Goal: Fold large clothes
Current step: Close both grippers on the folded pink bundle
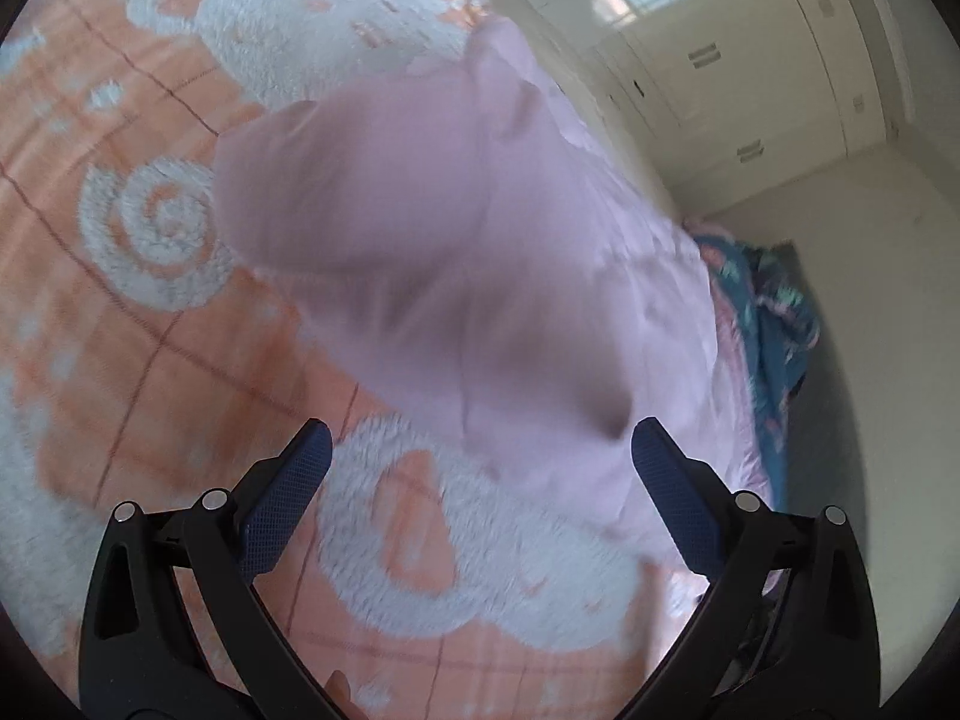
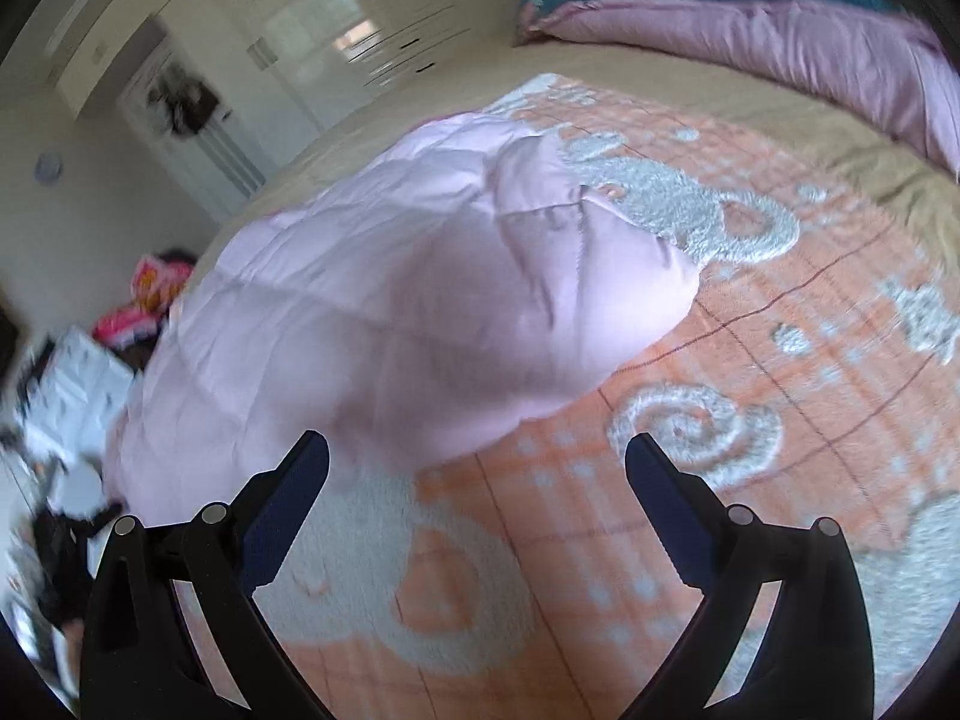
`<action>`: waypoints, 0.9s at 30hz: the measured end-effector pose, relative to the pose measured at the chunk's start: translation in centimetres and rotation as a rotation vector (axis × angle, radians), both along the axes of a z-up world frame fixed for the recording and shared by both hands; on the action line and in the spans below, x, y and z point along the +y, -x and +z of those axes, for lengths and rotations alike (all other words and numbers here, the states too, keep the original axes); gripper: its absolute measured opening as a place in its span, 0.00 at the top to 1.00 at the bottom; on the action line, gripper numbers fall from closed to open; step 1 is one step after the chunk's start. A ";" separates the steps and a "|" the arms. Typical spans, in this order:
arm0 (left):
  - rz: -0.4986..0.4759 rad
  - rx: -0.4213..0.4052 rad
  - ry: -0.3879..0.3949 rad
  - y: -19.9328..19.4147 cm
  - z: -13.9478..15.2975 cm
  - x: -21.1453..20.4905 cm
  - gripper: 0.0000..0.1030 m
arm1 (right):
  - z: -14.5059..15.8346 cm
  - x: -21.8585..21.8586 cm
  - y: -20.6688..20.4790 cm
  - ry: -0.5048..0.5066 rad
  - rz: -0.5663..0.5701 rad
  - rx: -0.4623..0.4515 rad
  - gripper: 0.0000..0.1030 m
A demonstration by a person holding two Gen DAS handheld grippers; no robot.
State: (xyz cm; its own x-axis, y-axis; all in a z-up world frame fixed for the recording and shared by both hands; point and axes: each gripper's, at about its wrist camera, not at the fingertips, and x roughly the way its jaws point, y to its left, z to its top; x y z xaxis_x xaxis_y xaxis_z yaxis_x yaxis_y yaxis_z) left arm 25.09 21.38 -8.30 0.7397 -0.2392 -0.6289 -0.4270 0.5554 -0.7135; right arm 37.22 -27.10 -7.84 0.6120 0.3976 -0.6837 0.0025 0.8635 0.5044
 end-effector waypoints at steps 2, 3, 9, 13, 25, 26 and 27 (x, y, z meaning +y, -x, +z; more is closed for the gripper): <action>0.008 -0.014 0.016 -0.6 -0.6 0.5 0.09 | -1.3 -0.5 -1.7 -0.051 -0.026 0.049 0.04; 0.009 -0.018 0.042 -0.9 -1.0 0.8 0.09 | -1.9 -0.6 -2.3 -0.070 -0.035 0.068 0.04; 0.019 -0.053 0.095 -2.2 -1.9 1.6 0.09 | -4.3 -1.2 -5.0 -0.218 -0.024 0.068 0.04; 0.027 -0.062 0.103 -3.3 -2.1 1.8 0.08 | -4.3 -0.9 -5.8 -0.216 -0.022 0.048 0.04; 0.023 -0.118 0.053 -4.6 -2.1 2.0 0.23 | -3.8 0.4 -7.6 -0.266 0.012 -0.019 0.45; 0.024 -0.124 0.022 -4.5 -1.6 1.8 0.30 | -3.3 0.6 -7.5 -0.245 0.029 -0.038 0.52; 0.022 -0.126 -0.009 -4.2 -1.4 1.2 0.35 | -2.8 0.8 -7.4 -0.228 0.042 -0.053 0.57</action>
State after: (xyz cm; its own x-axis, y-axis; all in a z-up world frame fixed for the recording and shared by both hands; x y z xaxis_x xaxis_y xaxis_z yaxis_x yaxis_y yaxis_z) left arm 29.30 22.53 -9.69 0.8180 -0.2165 -0.5330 -0.3469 0.5534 -0.7572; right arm 44.65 -26.33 -10.66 0.6246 0.5636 -0.5406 -0.0627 0.7262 0.6846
